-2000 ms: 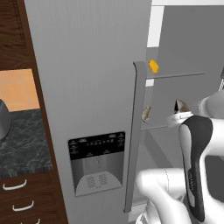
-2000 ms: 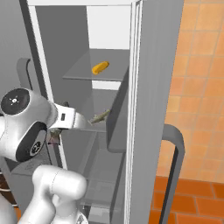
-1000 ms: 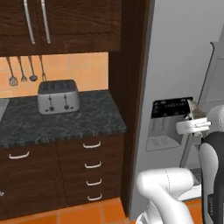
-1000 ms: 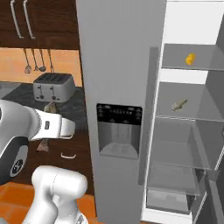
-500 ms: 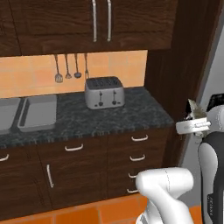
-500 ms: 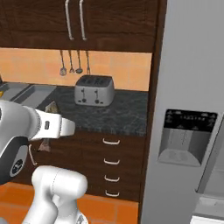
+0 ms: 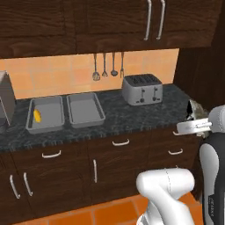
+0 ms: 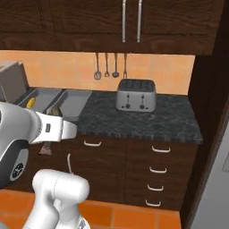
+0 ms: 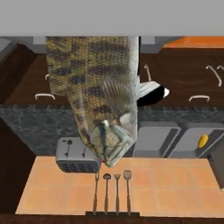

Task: Place one corn and one fish in each tupperware on the nearby counter, to pack two identical lunches.

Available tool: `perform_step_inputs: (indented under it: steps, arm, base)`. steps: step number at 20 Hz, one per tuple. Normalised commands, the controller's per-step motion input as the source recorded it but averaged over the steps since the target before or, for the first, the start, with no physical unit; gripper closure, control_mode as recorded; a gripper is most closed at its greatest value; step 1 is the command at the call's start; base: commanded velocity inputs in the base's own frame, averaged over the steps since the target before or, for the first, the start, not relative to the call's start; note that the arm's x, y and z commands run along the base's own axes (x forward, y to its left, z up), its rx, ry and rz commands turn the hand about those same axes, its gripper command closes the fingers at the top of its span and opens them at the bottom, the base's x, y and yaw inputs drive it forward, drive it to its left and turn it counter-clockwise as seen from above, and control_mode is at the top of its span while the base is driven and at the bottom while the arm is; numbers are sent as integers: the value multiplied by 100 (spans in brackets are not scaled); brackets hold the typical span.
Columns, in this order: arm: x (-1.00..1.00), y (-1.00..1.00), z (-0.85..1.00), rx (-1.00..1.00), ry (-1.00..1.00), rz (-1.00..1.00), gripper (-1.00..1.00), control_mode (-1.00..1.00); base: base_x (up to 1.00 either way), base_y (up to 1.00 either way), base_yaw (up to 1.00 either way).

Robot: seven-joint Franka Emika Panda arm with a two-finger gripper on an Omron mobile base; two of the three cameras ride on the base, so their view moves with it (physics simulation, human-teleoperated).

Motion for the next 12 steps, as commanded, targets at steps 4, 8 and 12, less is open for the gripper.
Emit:
perform_step_inputs:
  steps: [4,8,12]
  arm:
    - [0,0,0,0,0,0,100,100]
    - [0,0,0,0,0,0,100,100]
    - [0,0,0,0,0,0,100,100]
  base:
    - [45,100,-10]
    - [37,100,-7]
    - [55,100,-2]
